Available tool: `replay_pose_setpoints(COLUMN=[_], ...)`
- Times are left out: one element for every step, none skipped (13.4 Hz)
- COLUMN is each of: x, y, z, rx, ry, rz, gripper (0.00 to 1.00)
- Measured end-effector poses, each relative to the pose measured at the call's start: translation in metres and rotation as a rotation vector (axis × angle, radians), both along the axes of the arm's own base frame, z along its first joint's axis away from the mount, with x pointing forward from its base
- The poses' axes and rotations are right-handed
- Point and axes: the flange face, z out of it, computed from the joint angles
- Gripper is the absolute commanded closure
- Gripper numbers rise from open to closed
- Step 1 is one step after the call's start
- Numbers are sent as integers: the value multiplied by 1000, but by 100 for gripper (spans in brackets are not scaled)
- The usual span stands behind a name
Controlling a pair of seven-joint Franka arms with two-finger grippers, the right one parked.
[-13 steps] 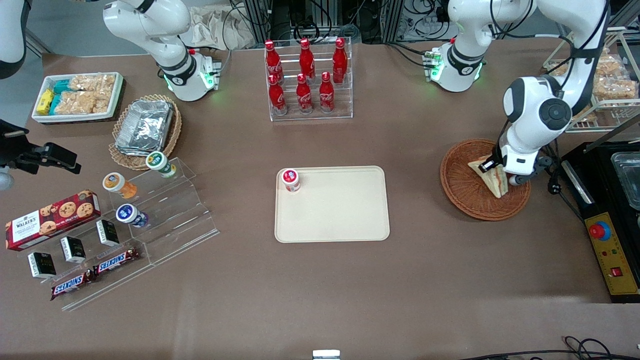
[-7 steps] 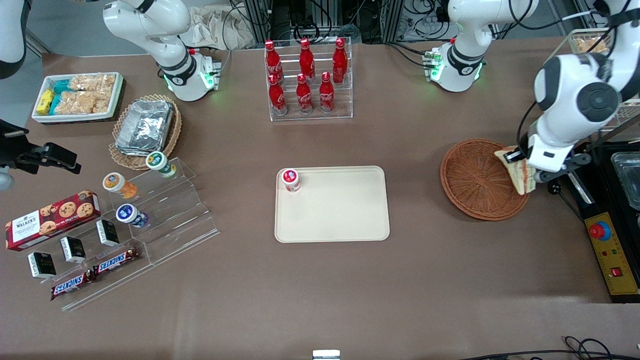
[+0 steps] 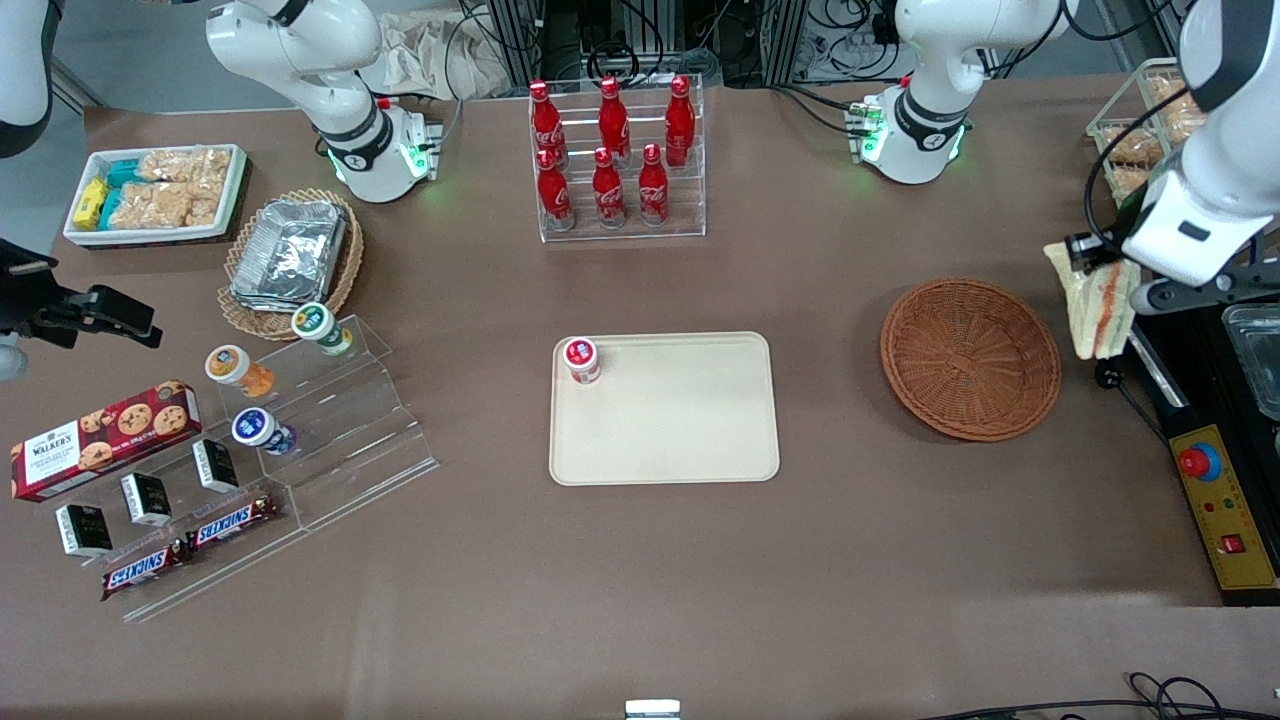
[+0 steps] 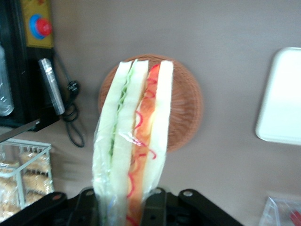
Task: Place sandwich from basket to tray
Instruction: 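Lift the sandwich and carry it toward the beige tray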
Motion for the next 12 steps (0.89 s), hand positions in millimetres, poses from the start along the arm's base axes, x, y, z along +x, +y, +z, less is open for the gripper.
replay_pose_setpoints(x=[1, 0, -2, -3, -1, 3, 6, 10, 15, 19, 23, 26], y=[-28, -60, -92, -121, -148, -172, -197, -218, -239, -260, -278, -294], z=[12, 17, 15, 8, -2, -15, -33, -54, -78, -105, -134, -164], rx=[-30, -58, -84, -101, -114, -124, -132, -133, -128, -119, -105, -87], ry=[-16, -22, -16, -8, -17, -32, -34, -30, -28, -26, -30, -33], rz=[-46, -96, -138, -173, -192, -187, -169, -153, -143, -135, -128, -121], gripper=[100, 100, 100, 100, 100, 100, 100, 100, 100, 100, 100, 100])
